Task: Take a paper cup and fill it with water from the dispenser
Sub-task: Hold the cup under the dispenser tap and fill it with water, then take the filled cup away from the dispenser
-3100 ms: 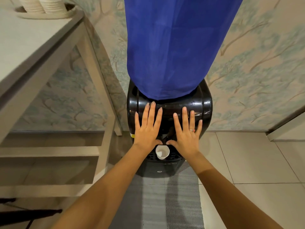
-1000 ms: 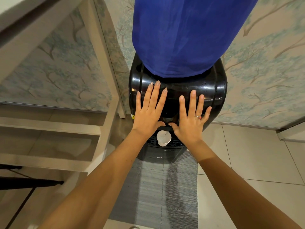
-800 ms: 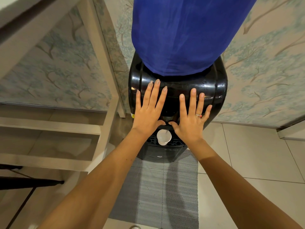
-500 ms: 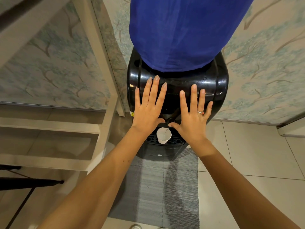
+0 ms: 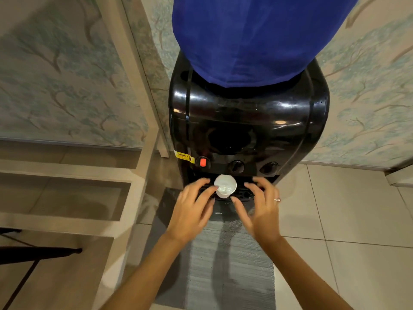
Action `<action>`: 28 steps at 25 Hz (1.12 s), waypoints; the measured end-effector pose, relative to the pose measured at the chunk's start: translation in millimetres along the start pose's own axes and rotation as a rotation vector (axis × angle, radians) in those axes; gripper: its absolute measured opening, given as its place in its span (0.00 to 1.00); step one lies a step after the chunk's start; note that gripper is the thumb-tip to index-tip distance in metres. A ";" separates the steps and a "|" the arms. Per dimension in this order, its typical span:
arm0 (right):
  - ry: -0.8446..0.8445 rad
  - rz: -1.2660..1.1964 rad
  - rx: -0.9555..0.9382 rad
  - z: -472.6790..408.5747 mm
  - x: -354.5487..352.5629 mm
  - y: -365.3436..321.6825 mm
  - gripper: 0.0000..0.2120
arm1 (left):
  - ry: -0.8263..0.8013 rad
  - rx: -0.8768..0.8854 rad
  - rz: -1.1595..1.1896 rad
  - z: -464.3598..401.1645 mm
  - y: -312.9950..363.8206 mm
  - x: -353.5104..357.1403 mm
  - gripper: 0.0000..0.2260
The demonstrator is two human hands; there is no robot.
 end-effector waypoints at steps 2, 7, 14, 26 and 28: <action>-0.128 -0.165 0.255 31.6 34.2 28.4 0.25 | -0.137 -0.156 0.080 0.7 -29.1 32.3 0.15; -0.435 -0.491 0.641 64.2 127.4 87.8 0.40 | -0.419 -0.510 0.336 -21.8 -78.9 115.9 0.31; -0.393 -0.627 0.606 63.6 152.7 94.6 0.28 | -0.448 -0.509 0.433 -25.3 -91.5 154.0 0.27; -0.365 -0.660 0.511 28.7 40.4 8.4 0.27 | -0.452 -0.449 0.417 1.5 -13.2 40.3 0.27; -0.337 -0.650 0.477 8.7 7.0 -12.4 0.27 | -0.432 -0.413 0.399 -2.7 11.0 5.6 0.27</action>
Point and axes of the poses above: each hand's wrist, its own z-axis away from the middle knuckle, its own x-axis out of the palm, y = z × x, the point moved 9 cm from there along -z, towards the middle knuckle, and after that the axes turned 13 degrees about -x, right-handed, at the moved point
